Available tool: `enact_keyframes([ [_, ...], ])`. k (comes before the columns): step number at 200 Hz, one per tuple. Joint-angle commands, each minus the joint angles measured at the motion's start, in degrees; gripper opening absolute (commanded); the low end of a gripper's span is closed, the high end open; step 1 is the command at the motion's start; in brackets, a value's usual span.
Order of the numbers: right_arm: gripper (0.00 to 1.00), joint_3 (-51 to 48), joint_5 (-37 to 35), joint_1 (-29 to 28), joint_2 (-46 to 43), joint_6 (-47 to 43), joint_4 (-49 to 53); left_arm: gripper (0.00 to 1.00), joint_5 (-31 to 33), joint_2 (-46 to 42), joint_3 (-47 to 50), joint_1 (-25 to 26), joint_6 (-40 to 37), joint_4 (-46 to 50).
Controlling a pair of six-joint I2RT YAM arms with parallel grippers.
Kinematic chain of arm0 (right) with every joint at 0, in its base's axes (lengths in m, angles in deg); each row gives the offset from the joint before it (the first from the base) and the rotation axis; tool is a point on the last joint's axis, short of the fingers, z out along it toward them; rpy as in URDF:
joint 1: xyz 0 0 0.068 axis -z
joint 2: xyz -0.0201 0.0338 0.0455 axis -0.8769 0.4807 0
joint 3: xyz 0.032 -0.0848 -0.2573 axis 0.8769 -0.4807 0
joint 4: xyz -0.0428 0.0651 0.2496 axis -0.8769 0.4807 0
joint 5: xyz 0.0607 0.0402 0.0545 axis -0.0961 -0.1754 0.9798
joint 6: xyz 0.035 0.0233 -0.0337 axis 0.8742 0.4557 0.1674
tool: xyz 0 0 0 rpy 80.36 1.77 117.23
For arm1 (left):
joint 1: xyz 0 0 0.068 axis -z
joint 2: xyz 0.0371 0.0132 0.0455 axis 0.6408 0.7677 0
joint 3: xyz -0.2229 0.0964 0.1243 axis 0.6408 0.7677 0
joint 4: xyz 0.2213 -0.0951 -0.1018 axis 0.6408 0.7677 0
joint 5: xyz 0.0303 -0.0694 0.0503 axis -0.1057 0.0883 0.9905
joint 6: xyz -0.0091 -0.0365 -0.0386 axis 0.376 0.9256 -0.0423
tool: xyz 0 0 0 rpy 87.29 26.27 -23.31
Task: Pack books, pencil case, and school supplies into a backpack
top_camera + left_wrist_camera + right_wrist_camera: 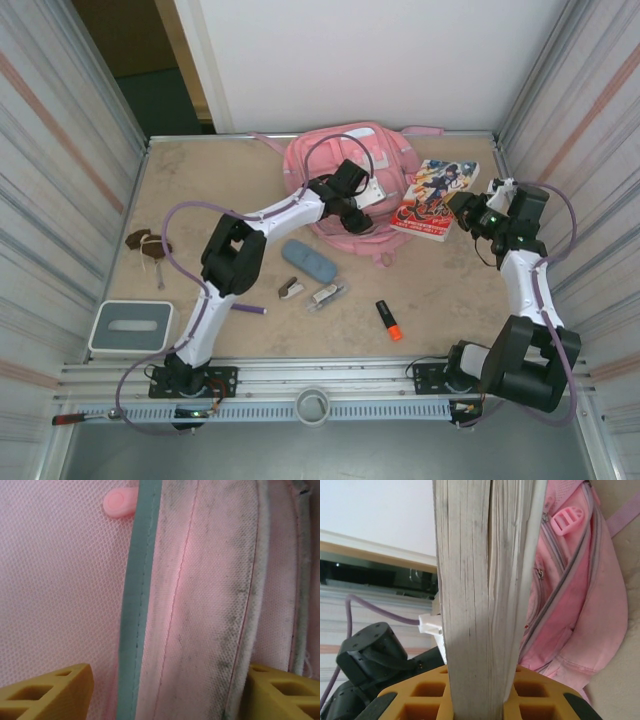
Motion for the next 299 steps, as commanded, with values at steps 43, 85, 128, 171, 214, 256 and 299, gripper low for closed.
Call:
enact_keyframes([
  [43, 0.00, 1.2, -1.6, -1.6, 1.6, -2.5, 0.6, 0.06, -4.6, -3.4, -0.7, -1.9, -0.5, -2.6],
  [85, 0.00, 0.8, -6.1, -2.0, -5.5, -8.4, 14.4, 0.00, -18.7, -8.4, -2.4, -6.9, 8.3, -4.6],
  [128, 0.00, -2.6, -4.5, -6.4, -7.6, -2.9, 10.3, 0.00, -38.9, -8.5, -5.4, -13.6, 22.0, -10.0],
  [171, 0.00, -6.2, -13.2, -19.3, 0.9, 10.7, -14.8, 0.00, -51.6, -5.7, -9.4, -17.2, 32.0, -15.1],
  [214, 0.00, -3.8, -21.9, -25.6, 14.0, 19.7, -35.6, 0.00, -54.5, -4.4, -11.9, -17.5, 33.3, -13.6],
  [256, 0.00, 1.9, -26.4, -29.2, 26.3, 25.6, -47.3, 0.00, -55.3, -4.3, -11.8, -17.4, 33.3, -13.4],
  [299, 0.00, 7.7, -29.6, -30.1, 35.0, 28.7, -50.4, 0.00, -55.4, -4.1, -12.0, -17.1, 33.8, -13.9],
])
